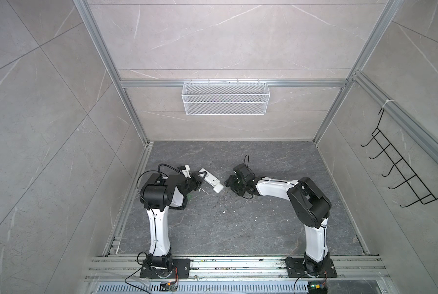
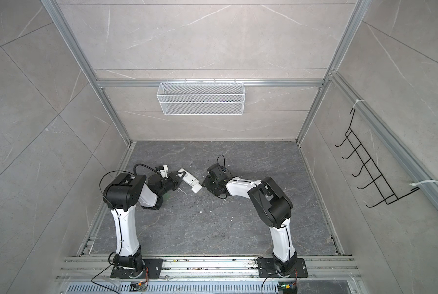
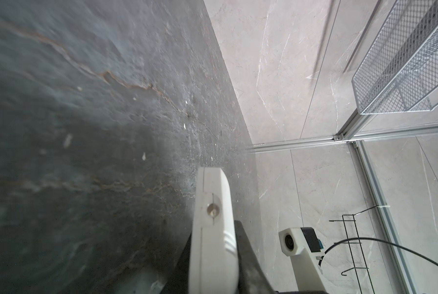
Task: Load the batteries into the remote control
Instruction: 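Drop the white battery cover on the table and open the right gripper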
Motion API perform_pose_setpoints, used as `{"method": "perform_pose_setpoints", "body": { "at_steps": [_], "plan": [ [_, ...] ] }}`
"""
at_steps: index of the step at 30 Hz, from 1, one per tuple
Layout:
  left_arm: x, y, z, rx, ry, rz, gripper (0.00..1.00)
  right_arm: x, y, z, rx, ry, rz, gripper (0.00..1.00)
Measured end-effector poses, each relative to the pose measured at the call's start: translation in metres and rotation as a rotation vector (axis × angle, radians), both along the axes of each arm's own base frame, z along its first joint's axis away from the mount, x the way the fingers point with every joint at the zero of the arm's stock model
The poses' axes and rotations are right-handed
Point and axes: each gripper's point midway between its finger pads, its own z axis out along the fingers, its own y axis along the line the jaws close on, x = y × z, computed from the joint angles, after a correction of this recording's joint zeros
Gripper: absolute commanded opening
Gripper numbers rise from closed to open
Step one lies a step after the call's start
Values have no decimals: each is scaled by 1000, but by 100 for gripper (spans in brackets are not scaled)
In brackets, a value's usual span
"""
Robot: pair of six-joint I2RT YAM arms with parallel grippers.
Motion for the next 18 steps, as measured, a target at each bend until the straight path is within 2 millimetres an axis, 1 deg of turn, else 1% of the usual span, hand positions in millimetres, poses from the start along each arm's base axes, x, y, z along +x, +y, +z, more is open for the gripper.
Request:
{"method": "perform_pose_setpoints", "body": {
  "at_steps": [3, 6, 10, 12, 16, 18],
  "plan": [
    [6, 19, 13, 6, -26, 29, 0, -5, -8, 4, -60, -2, 34, 64],
    [10, 34, 27, 33, -56, 52, 0, -8, -11, 10, -89, -14, 62, 64],
    [10, 32, 39, 85, -82, 28, 0, -12, -12, 18, -106, -24, 93, 64],
    [10, 32, 38, 107, -88, 18, 0, -14, -12, 18, -111, -25, 104, 64],
    [8, 32, 28, 115, -62, 11, 0, -19, -8, 17, -124, -27, 132, 64],
    [8, 33, 28, 113, -62, 8, 0, -22, -6, 19, -128, -33, 147, 63]
  ]
}}
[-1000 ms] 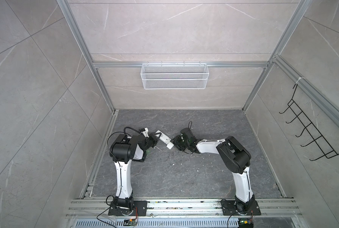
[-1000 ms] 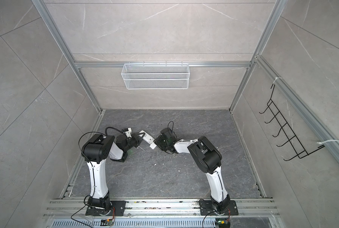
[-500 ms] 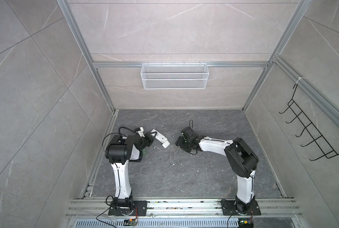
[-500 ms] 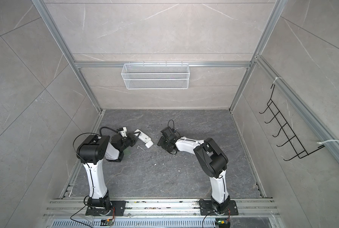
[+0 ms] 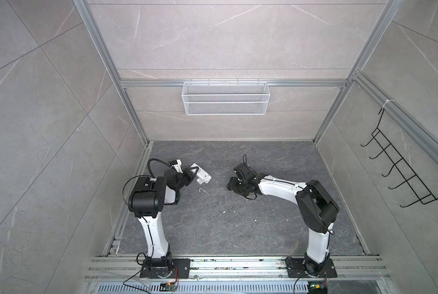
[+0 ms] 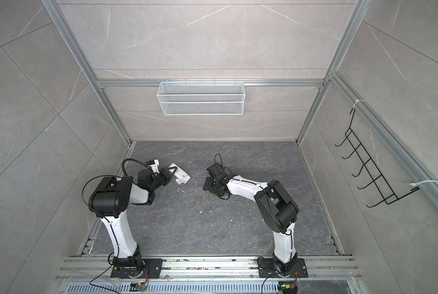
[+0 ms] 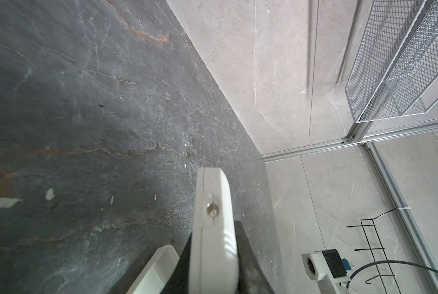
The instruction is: Load the batteries into the remote control
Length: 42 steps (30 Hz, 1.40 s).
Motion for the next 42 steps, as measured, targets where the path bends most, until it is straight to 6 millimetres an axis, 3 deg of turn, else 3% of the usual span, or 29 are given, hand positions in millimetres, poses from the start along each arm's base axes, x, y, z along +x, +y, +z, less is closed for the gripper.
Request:
{"method": "perform_pose_setpoints", "body": {
  "at_steps": [4, 8, 11, 14, 18, 22, 27, 31, 42],
  "plan": [
    [-3, 0, 5, -1, 4, -6, 0, -2, 3, 4, 6, -10, 22, 62],
    [-11, 0, 32, -13, -25, -7, 0, 0, 13, 10, 53, -24, 45, 63],
    [-18, -2, 55, -73, -60, -1, 0, 0, 23, 25, 147, -63, 59, 70],
    [-22, -7, 61, -170, -38, 1, 0, -1, 31, 47, 289, -113, 46, 78],
    [-25, -28, 60, -277, 31, -12, 0, 5, 44, 75, 455, -169, 30, 82],
    [-30, -61, 67, -359, 79, -48, 0, 14, 53, 103, 579, -210, 2, 82],
    [-30, -95, 93, -441, 75, -100, 0, 23, 56, 128, 694, -239, -38, 76],
    [-29, -105, 106, -484, 68, -106, 0, 30, 54, 140, 745, -268, -74, 67],
    [-28, -109, 106, -527, 99, -79, 0, 42, 35, 130, 742, -280, -162, 53]
  ]
}}
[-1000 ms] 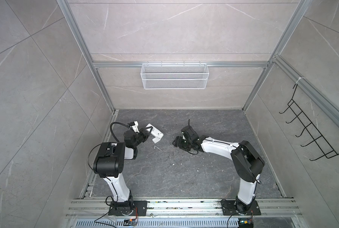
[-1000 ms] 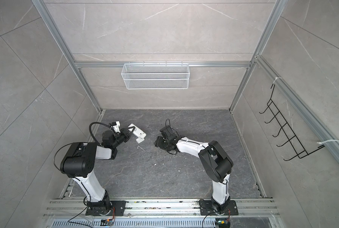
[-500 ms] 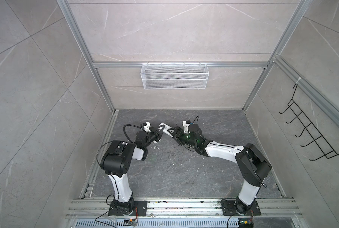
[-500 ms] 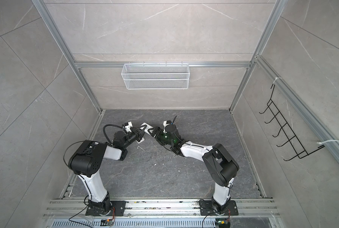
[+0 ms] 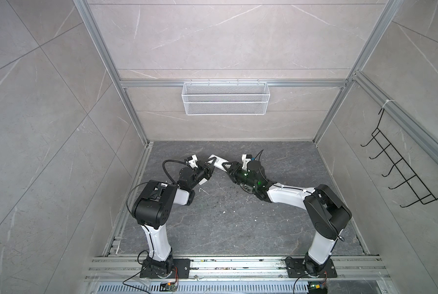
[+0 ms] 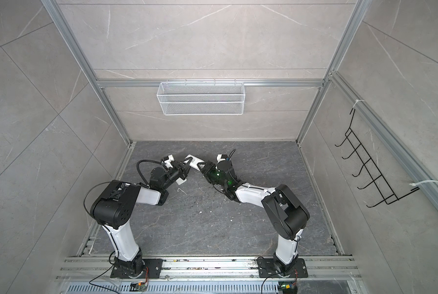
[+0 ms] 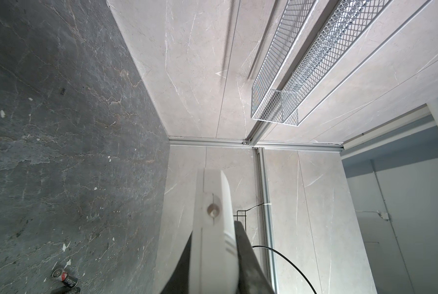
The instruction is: Load the batteries into the remote control
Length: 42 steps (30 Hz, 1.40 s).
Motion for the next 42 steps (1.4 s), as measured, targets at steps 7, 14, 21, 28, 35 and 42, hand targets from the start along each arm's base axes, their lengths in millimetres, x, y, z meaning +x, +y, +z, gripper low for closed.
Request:
{"method": "perform_pose_setpoints", "body": {
  "at_steps": [7, 14, 21, 28, 35, 42],
  "plan": [
    [-2, -4, 0, -3, 3, -6, 0, 8, 5, 7, 14, -13, -3, 45],
    [-2, -5, -3, -10, 25, -10, 2, 16, 13, -1, 30, 5, -3, 27],
    [-3, -5, -1, -27, 32, -23, 43, 18, 14, 7, 64, 3, 6, 11],
    [0, 5, 0, -27, 30, -18, 53, 22, 4, 2, 49, 18, 29, 8],
    [6, 10, -1, -24, 27, -29, 52, 15, 11, 5, 52, 28, 94, 9],
    [4, 8, 1, -24, 17, -44, 45, 12, 18, 16, 69, 18, 137, 10]
  ]
}}
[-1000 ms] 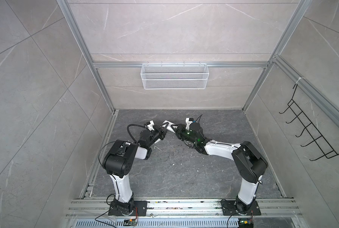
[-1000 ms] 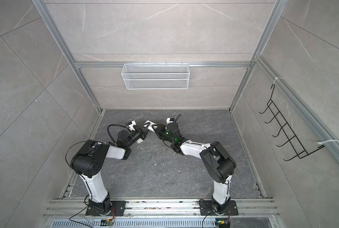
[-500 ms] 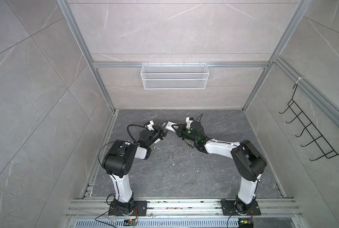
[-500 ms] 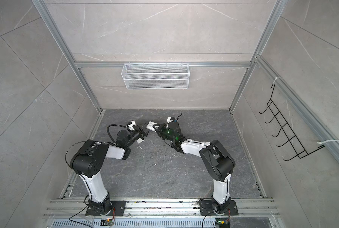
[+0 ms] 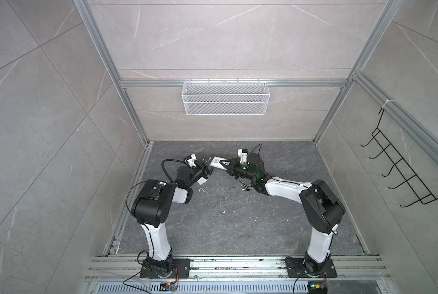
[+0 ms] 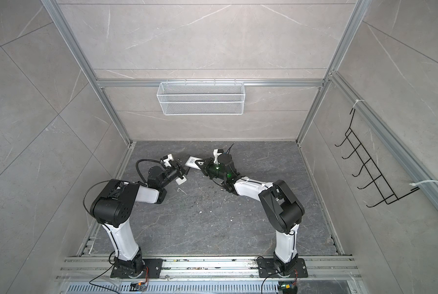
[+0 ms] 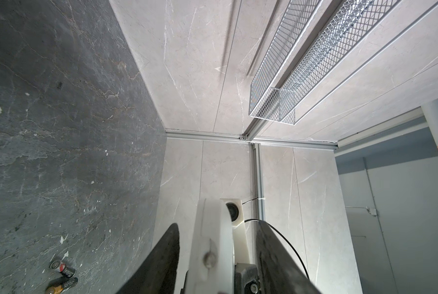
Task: Load the batteries into the remote control
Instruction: 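Hold the remote with both grippers near the table centre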
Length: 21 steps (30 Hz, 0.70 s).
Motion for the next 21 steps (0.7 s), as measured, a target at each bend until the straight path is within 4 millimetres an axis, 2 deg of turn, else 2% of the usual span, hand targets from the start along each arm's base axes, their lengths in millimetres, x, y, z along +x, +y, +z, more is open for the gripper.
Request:
{"method": "perform_pose_setpoints", "body": {
  "at_steps": [3, 8, 19, 21],
  "plan": [
    [0, 0, 0, 0, -2, -2, 40, 0, 2, 0, 2, 2, 14, 10],
    [0, -1, 1, 0, -5, -9, 24, 2, 6, -3, 6, 10, 25, 10],
    [1, -1, -1, -20, 9, -7, 15, 5, 10, -5, 21, 36, 29, 11],
    [2, -1, -1, -22, 11, -7, 18, 5, 10, -6, 21, 37, 32, 11]
  ]
}}
